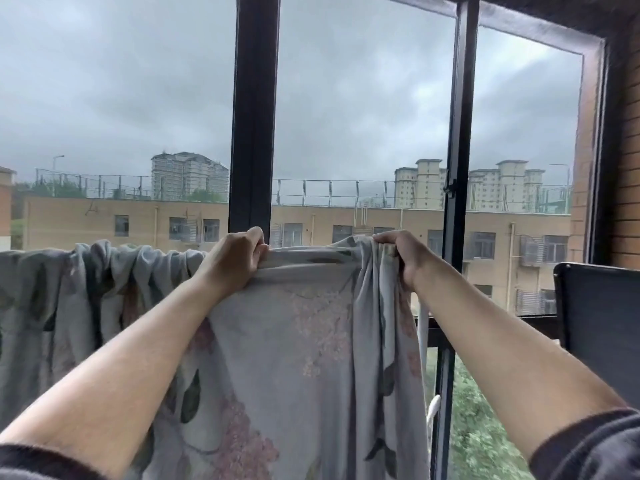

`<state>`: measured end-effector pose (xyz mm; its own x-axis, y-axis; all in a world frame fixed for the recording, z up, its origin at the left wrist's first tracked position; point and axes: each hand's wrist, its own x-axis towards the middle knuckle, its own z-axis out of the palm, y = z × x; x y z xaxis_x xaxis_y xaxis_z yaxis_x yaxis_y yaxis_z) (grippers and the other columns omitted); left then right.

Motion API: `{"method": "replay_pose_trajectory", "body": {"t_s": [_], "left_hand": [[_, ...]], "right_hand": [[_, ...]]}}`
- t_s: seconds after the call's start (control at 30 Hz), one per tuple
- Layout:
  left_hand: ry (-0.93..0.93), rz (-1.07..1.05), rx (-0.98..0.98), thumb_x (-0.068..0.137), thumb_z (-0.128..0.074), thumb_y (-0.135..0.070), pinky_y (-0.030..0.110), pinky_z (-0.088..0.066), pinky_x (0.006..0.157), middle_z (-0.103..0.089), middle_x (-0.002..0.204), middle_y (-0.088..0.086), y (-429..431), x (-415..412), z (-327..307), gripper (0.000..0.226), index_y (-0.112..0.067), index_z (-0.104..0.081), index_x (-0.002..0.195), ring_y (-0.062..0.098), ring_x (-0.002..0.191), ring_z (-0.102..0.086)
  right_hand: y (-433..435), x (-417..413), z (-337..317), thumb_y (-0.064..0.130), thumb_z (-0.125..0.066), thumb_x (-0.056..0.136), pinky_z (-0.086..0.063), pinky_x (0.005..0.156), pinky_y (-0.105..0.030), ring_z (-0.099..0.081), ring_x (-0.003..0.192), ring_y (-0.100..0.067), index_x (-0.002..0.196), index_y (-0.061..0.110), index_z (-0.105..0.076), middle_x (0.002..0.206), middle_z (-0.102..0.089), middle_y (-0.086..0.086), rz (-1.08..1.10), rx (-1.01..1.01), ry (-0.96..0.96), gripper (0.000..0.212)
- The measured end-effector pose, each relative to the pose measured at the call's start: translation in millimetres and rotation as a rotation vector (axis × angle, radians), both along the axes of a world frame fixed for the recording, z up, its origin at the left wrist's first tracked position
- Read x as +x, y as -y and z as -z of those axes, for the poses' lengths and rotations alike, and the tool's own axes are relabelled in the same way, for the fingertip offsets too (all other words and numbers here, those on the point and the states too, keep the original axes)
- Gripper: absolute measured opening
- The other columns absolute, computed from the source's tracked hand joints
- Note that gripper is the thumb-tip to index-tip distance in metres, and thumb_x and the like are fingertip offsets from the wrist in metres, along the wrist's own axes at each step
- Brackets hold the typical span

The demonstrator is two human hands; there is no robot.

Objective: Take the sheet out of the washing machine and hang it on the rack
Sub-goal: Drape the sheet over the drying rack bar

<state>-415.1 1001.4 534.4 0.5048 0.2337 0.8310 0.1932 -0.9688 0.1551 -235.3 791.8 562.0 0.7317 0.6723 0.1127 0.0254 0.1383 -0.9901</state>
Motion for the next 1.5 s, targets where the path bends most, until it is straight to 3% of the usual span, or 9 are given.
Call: {"method": "replay_pose_trajectory", "body": {"t_s": [0.27,0.37,0.57,0.73,0.83,0.97,1.17,1.3,1.5], "left_hand": [[0.417,-0.106,-0.329,0.099,-0.039,-0.011,0.041,-0.039,0.079,-0.059,0.106,0.034,-20,-19,-14,0.027,0.010,-0.055,0.104,0.044,0.100,-0.055],[0.483,-0.202,-0.463,0.100,-0.034,-0.013,0.043,-0.036,0.088,-0.054,0.116,0.037,-16,-18,-22,0.033,0.013,-0.052,0.111,0.046,0.110,-0.050],[0.146,-0.268,-0.191,0.092,-0.046,-0.025,0.041,-0.042,0.083,-0.057,0.110,0.014,16,7,-15,0.022,-0.008,-0.052,0.105,0.032,0.099,-0.054],[-0.200,-0.098,0.016,0.092,-0.052,-0.034,0.033,-0.044,0.075,-0.065,0.107,0.005,65,51,-7,0.023,-0.016,-0.060,0.104,0.027,0.095,-0.061],[-0.142,-0.174,0.088,0.088,-0.051,-0.013,0.030,-0.036,0.064,-0.066,0.093,0.010,67,52,-7,0.007,-0.011,-0.058,0.088,0.031,0.086,-0.061],[-0.103,-0.276,0.098,0.088,-0.037,0.002,0.039,-0.044,0.074,-0.058,0.103,0.014,44,38,-9,0.018,-0.006,-0.049,0.099,0.038,0.092,-0.061],[0.132,-0.527,-0.144,0.094,-0.030,0.002,0.048,-0.044,0.083,-0.054,0.111,0.032,-9,-14,-12,0.028,0.010,-0.048,0.112,0.048,0.101,-0.056],[0.049,-0.684,-0.232,0.093,-0.033,-0.004,0.048,-0.040,0.092,-0.053,0.117,0.030,-5,-25,-17,0.031,0.011,-0.048,0.117,0.044,0.109,-0.052],[-0.163,-0.273,0.017,0.095,-0.044,-0.033,0.043,-0.035,0.098,-0.056,0.122,0.009,56,30,-10,0.034,-0.011,-0.052,0.120,0.029,0.112,-0.053]], "right_hand": [[43,36,-15,0.016,-0.057,0.076,-0.040,0.043,-0.015,-0.051,0.031,-0.010,0.047,0.011,-0.058,0.039,-0.054,0.001,0.155,0.000,-0.101,0.029],[42,43,-14,0.017,-0.051,0.086,-0.042,0.041,-0.014,-0.052,0.031,-0.010,0.043,0.006,-0.058,0.039,-0.056,-0.001,0.170,0.019,-0.072,0.044],[16,28,-8,0.021,-0.057,0.084,-0.044,0.068,-0.030,-0.051,0.049,-0.017,0.055,0.015,-0.051,0.042,-0.051,-0.001,0.174,-0.063,0.030,0.030],[4,14,-7,0.022,-0.054,0.088,-0.044,0.061,-0.028,-0.053,0.048,-0.016,0.055,0.014,-0.060,0.049,-0.054,0.000,0.044,-0.139,0.082,0.034],[8,14,-10,0.020,-0.055,0.085,-0.045,0.061,-0.027,-0.053,0.051,-0.018,0.058,0.014,-0.059,0.051,-0.056,-0.002,0.049,-0.130,0.068,0.028],[13,21,-13,0.019,-0.057,0.086,-0.048,0.055,-0.025,-0.056,0.049,-0.017,0.064,0.016,-0.056,0.049,-0.058,-0.001,0.081,-0.116,0.030,0.022],[24,25,-24,0.012,-0.056,0.087,-0.052,0.048,-0.027,-0.056,0.041,-0.019,0.067,0.012,-0.055,0.048,-0.058,-0.005,0.147,0.016,-0.039,0.020],[27,24,-27,0.011,-0.056,0.086,-0.050,0.047,-0.023,-0.055,0.040,-0.016,0.066,0.013,-0.056,0.045,-0.057,-0.002,0.149,0.052,-0.052,0.021],[9,9,-17,0.013,-0.057,0.087,-0.046,0.044,-0.018,-0.053,0.035,-0.014,0.069,0.014,-0.053,0.045,-0.054,-0.001,0.105,0.043,-0.021,0.018]]}}
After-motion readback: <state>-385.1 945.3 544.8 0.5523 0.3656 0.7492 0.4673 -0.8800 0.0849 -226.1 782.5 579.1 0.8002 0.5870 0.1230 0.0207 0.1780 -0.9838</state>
